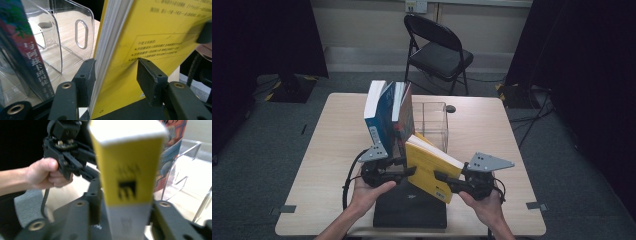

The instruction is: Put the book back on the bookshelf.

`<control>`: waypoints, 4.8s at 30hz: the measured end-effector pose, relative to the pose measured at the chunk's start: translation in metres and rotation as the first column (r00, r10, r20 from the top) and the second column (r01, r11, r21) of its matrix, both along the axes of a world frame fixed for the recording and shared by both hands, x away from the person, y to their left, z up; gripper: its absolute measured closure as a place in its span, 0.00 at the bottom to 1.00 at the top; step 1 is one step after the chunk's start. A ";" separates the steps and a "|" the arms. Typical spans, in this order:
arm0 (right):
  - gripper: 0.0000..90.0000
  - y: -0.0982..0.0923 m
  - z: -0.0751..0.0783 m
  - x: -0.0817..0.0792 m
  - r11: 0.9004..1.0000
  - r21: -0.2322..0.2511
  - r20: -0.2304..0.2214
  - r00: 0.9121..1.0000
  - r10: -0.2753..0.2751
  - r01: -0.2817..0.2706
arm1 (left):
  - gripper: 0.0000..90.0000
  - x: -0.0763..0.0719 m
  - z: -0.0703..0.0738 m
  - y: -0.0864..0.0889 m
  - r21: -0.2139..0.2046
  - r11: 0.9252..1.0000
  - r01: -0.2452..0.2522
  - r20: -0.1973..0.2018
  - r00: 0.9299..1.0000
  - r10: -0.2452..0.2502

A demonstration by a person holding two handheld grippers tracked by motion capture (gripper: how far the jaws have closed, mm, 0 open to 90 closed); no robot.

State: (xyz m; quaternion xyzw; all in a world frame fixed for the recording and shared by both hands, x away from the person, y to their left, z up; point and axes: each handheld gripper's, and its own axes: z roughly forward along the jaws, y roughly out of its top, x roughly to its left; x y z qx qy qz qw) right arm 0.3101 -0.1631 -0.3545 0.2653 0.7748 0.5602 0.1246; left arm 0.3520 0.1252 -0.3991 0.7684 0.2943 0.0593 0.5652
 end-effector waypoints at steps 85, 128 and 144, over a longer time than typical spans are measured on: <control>0.83 0.005 -0.035 0.099 0.987 -0.083 0.001 0.991 -0.134 0.134 | 0.27 -0.015 -0.039 0.048 0.237 0.965 -0.116 -0.072 0.988 0.136; 0.79 0.020 0.033 0.101 0.944 -0.309 -0.137 0.976 -0.167 0.118 | 0.29 -0.011 -0.045 0.053 0.211 0.968 -0.137 -0.129 0.978 0.167; 0.78 0.045 0.053 0.121 0.877 -0.479 -0.228 0.959 -0.169 0.041 | 0.29 -0.012 -0.046 0.051 0.211 0.968 -0.138 -0.129 0.977 0.167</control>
